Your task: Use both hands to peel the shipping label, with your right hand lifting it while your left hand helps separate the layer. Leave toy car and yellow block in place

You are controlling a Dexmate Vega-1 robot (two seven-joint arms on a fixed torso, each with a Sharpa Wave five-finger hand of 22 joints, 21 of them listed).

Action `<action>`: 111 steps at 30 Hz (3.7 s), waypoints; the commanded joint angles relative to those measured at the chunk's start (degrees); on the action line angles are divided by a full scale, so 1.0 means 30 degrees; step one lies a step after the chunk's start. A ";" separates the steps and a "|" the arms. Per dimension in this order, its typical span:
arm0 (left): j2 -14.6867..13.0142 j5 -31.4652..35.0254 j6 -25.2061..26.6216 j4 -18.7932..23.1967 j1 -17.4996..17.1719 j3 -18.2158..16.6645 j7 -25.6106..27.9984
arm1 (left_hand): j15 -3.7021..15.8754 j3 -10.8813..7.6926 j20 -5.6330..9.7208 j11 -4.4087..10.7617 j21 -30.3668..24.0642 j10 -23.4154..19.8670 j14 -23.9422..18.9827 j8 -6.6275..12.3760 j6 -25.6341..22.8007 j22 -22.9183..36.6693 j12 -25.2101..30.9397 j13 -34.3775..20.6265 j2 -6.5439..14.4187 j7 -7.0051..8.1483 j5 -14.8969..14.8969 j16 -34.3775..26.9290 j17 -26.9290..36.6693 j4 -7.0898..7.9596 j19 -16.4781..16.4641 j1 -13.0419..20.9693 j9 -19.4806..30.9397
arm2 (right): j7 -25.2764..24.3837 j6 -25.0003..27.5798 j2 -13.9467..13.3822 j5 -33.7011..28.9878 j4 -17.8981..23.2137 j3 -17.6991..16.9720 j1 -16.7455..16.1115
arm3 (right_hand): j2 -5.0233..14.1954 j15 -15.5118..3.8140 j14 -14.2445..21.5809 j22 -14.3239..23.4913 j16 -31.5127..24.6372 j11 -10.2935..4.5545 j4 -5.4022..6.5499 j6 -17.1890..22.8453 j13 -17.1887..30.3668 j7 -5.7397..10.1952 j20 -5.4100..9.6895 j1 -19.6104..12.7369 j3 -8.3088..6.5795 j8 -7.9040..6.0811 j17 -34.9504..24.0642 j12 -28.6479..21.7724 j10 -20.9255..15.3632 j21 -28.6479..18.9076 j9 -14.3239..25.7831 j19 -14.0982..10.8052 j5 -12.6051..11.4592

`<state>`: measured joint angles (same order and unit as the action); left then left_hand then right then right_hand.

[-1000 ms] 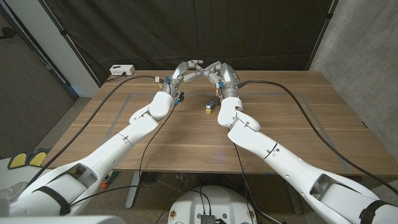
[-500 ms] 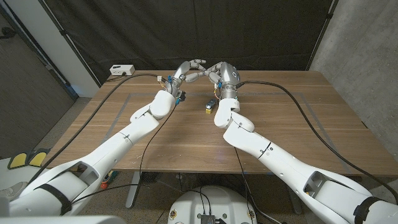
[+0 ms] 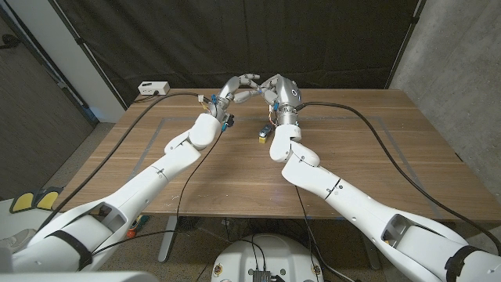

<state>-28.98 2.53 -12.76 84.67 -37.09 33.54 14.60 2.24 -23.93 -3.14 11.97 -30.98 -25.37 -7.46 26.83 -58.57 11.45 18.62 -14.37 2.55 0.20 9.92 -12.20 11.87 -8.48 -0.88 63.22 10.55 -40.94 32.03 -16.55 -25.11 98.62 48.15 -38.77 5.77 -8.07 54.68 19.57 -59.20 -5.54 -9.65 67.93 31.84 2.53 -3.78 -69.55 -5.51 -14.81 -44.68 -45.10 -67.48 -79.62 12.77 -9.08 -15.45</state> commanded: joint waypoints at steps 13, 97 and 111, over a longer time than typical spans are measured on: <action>0.0865 -0.5559 -0.0489 -0.1793 0.0159 -0.0992 -0.3165 | 0.1323 -0.0145 0.0076 0.0048 -0.0179 -0.0114 0.0007 -0.0111 -0.2790 0.0033 -0.0070 -0.0084 0.0040 -0.1161 0.0181 0.0014 0.0053 0.0134 0.0031 0.0069 0.0298 | -0.0332 -0.1410 0.0124 -0.0856 -0.1015 -0.0089 0.0151 | 0.0188 -0.1490 0.0224 0.0237 -0.0168 0.0216 0.0105 0.0589 0.0624 -0.0069 0.0328 -0.0502 -0.0404 -0.0144 -0.0608 -0.0240 -0.0514 -0.0804 0.0077 0.0247 0.0573; 0.3008 -1.4560 -0.1663 -0.7112 0.1916 -0.2186 -1.3361 | 0.2338 -0.1012 0.0677 -0.0418 -0.1871 -0.1994 -0.3912 0.0284 -0.2485 0.0280 0.0291 -0.0009 0.0149 -0.1282 0.0707 -0.0822 0.0039 0.0136 -0.1772 0.0111 0.1878 | -0.3316 0.1624 0.2320 0.1307 -0.5016 -0.1059 0.1623 | -0.0484 -0.1458 0.0350 -0.0556 0.0421 0.0286 0.0231 0.0806 0.1825 -0.0338 0.0242 0.0348 -0.2566 -0.0350 -0.2067 -0.0125 -0.0805 -0.2676 0.0806 0.1221 0.1290; 0.3056 -1.4534 -0.1808 -0.7147 0.1874 -0.2260 -1.3292 | 0.2667 -0.1156 0.0696 -0.0450 -0.1982 -0.1975 -0.4168 0.0297 -0.2447 0.0262 0.0120 0.0008 0.0217 -0.1166 0.0731 -0.0946 0.0203 0.0208 -0.1674 -0.0001 0.1850 | -0.3738 0.2441 0.2547 0.1891 -0.5599 -0.1070 0.1911 | -0.0638 -0.1454 0.0362 -0.0678 0.0494 0.0344 0.0212 0.0836 0.1985 -0.0374 0.0175 0.0473 -0.2920 -0.0364 -0.2071 -0.0119 -0.0819 -0.2824 0.0891 0.1305 0.1209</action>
<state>-20.02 -41.02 -17.73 63.50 -31.42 26.96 -25.29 2.35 -26.03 -1.07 10.52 -36.63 -31.09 -19.47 26.20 -59.57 12.16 19.24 -14.36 2.59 -0.01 11.74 -14.64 12.15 -8.62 -5.99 63.33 12.68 -51.23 37.30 -9.46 -20.69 83.19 44.98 -33.72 3.62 -8.08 55.33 17.54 -57.81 -4.62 -9.02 69.73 37.60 1.35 -3.38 -67.83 -13.57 -15.73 -50.80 -45.56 -69.35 -87.82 15.27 -5.37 -11.47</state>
